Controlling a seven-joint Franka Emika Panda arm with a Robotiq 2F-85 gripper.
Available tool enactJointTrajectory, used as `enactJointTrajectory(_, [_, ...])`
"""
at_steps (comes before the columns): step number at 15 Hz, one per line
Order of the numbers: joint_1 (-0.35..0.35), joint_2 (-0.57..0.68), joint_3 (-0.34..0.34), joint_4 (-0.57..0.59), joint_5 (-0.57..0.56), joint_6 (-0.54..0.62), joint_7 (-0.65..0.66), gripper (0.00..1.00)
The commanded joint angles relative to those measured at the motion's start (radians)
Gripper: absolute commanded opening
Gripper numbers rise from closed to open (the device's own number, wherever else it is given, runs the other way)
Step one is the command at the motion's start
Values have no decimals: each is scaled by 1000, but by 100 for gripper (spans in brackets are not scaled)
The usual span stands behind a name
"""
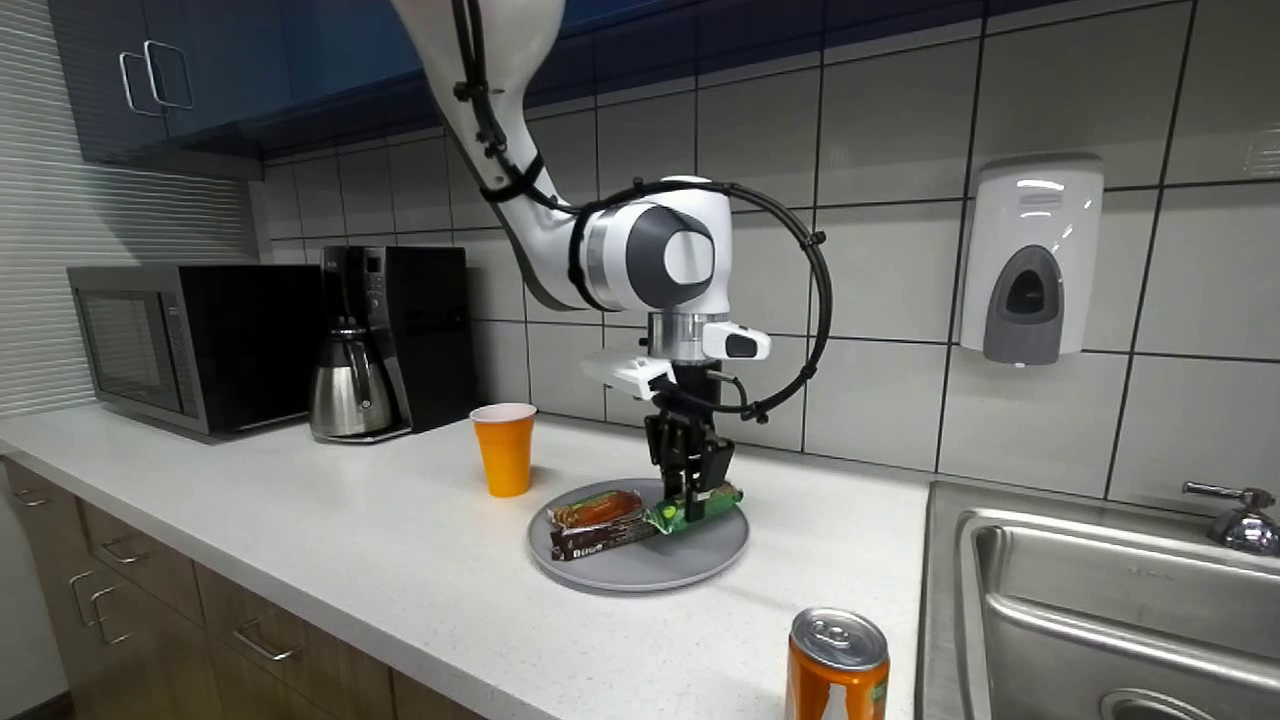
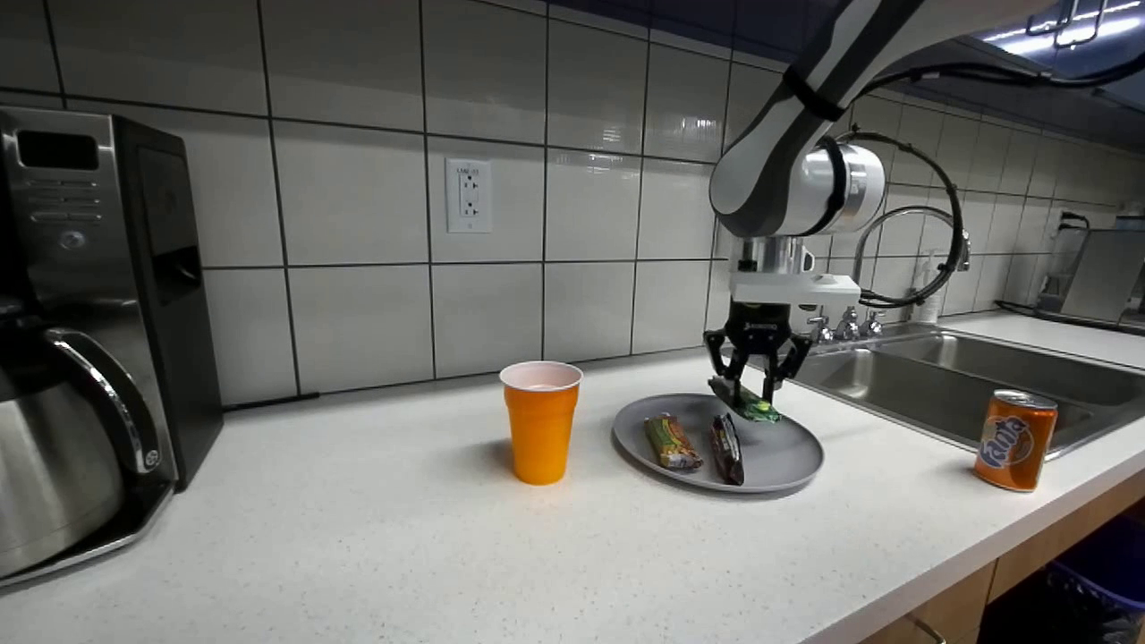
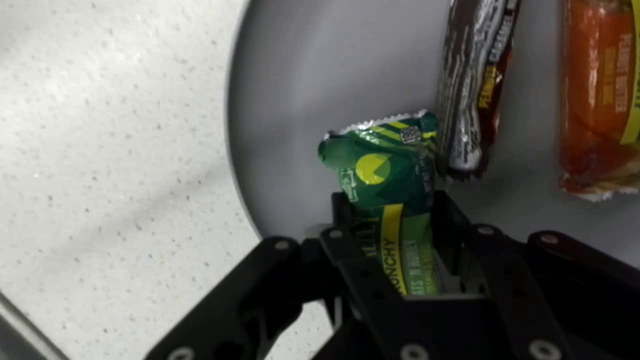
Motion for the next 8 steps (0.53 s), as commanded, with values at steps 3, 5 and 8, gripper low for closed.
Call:
enactJointTrajectory(3, [5, -113, 10, -176, -15, 34, 31, 17])
enactJointTrajectory(5, [4, -125, 10, -200, -15, 31, 35, 17])
enactJointTrajectory(8, [4, -138, 11, -225, -15, 27, 38, 67])
